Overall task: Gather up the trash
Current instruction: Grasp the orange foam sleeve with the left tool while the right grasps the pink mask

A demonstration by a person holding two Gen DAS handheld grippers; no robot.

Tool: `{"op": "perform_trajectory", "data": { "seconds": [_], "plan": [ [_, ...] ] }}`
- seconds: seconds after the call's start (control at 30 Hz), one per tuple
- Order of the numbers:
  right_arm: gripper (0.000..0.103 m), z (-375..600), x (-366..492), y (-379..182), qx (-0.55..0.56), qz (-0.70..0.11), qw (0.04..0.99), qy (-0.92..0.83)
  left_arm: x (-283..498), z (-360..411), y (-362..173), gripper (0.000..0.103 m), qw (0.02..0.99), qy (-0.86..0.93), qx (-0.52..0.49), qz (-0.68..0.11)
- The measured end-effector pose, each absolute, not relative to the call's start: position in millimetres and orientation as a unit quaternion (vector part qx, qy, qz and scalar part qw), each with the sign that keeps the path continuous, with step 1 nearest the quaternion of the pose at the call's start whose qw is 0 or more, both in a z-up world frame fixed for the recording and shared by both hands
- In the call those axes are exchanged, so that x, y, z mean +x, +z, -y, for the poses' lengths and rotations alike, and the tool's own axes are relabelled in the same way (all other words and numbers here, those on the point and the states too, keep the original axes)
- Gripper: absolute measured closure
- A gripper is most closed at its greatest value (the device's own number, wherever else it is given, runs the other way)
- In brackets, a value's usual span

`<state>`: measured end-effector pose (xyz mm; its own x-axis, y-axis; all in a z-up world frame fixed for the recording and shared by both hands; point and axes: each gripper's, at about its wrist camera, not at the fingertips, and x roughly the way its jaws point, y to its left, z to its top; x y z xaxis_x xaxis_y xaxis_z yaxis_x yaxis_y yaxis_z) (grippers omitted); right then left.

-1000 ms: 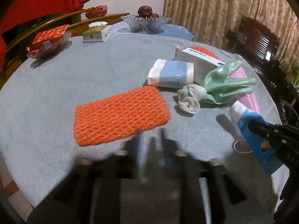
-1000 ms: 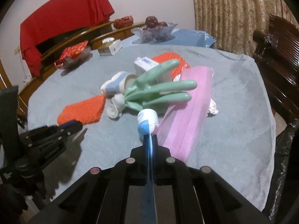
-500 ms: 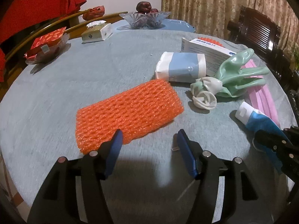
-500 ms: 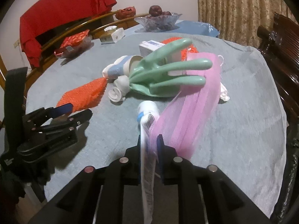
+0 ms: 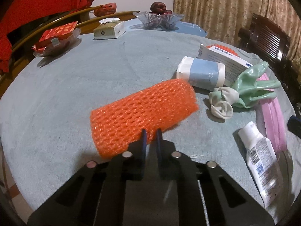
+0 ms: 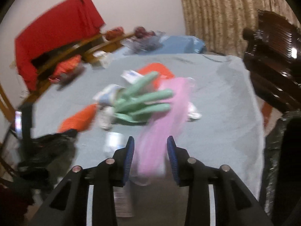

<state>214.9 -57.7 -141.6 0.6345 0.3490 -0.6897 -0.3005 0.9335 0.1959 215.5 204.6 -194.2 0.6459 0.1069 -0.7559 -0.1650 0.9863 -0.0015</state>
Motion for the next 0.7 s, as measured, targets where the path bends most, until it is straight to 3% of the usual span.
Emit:
{"op": "perform_trajectory", "data": {
  "seconds": [0.27, 0.33, 0.4, 0.43, 0.7],
  "plan": [
    [0.068, 52, 237, -170, 0.029, -0.423, 0.889, 0.174, 214, -196, -186, 0.102, 0.911, 0.052, -0.063, -0.404],
    [0.076, 49, 238, -173, 0.025, -0.429, 0.884, 0.182, 213, -192, -183, 0.102, 0.911, 0.044, -0.068, -0.403],
    [0.094, 53, 236, -172, 0.028, -0.428, 0.884, 0.185, 211, -188, -180, 0.102, 0.912, 0.039, -0.069, -0.403],
    [0.099, 55, 234, -170, 0.034, -0.426, 0.884, 0.189, 210, -185, -177, 0.102, 0.913, 0.036, -0.070, -0.401],
    [0.101, 81, 219, -137, 0.053, -0.390, 0.901, 0.185, 197, -167, -154, 0.102, 0.918, 0.012, -0.075, -0.388]
  ]
}}
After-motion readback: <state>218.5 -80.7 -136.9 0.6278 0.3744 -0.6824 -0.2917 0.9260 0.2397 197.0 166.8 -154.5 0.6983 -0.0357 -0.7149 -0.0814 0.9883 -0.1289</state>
